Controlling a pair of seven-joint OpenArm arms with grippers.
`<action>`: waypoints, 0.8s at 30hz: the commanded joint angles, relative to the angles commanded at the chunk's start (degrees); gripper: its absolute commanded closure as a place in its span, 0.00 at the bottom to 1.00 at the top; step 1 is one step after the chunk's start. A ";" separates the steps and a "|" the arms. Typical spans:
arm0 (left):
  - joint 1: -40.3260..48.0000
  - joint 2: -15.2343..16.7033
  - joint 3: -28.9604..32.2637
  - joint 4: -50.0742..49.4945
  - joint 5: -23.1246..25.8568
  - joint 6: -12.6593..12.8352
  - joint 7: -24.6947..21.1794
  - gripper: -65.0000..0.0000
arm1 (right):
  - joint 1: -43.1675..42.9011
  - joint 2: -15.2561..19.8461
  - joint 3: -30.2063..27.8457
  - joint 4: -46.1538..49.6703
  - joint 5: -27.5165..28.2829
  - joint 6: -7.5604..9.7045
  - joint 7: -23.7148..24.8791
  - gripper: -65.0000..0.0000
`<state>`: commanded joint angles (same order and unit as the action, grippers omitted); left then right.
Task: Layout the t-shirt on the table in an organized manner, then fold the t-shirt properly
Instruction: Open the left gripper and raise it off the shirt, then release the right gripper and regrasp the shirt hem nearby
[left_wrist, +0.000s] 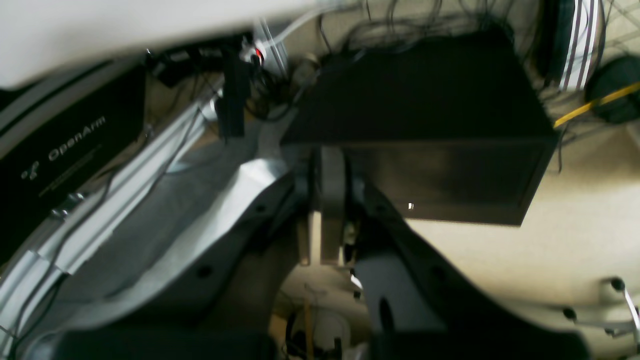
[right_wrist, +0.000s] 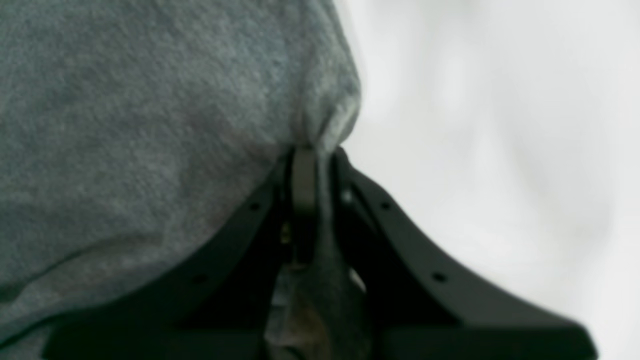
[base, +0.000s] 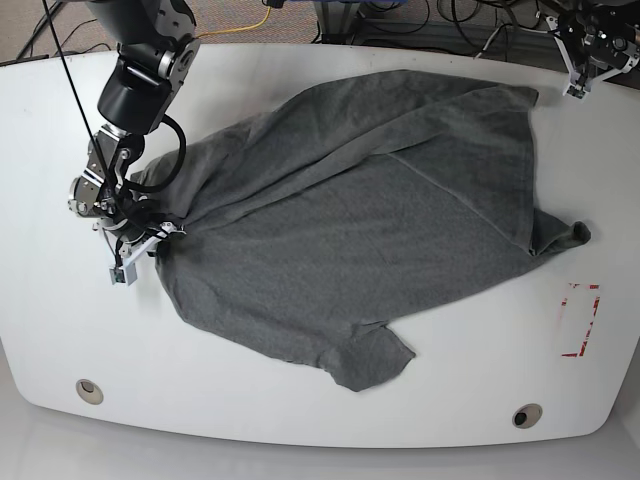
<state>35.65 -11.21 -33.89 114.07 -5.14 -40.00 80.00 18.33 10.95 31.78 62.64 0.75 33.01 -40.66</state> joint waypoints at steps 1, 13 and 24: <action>0.88 0.09 0.00 0.00 0.00 0.00 0.00 0.99 | -0.53 0.00 -0.09 0.18 0.00 0.00 0.00 0.94; -1.32 0.18 0.26 0.09 0.00 0.00 0.00 0.98 | -2.73 -2.02 -0.44 7.56 -0.09 0.00 -2.64 0.48; -19.69 0.09 0.35 -0.18 0.18 0.00 0.00 0.35 | -2.81 -2.46 -4.13 19.52 0.44 0.18 -7.30 0.15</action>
<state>15.96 -11.12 -33.54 113.89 -4.97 -40.00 80.00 15.52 8.48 27.65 82.15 1.19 33.19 -47.96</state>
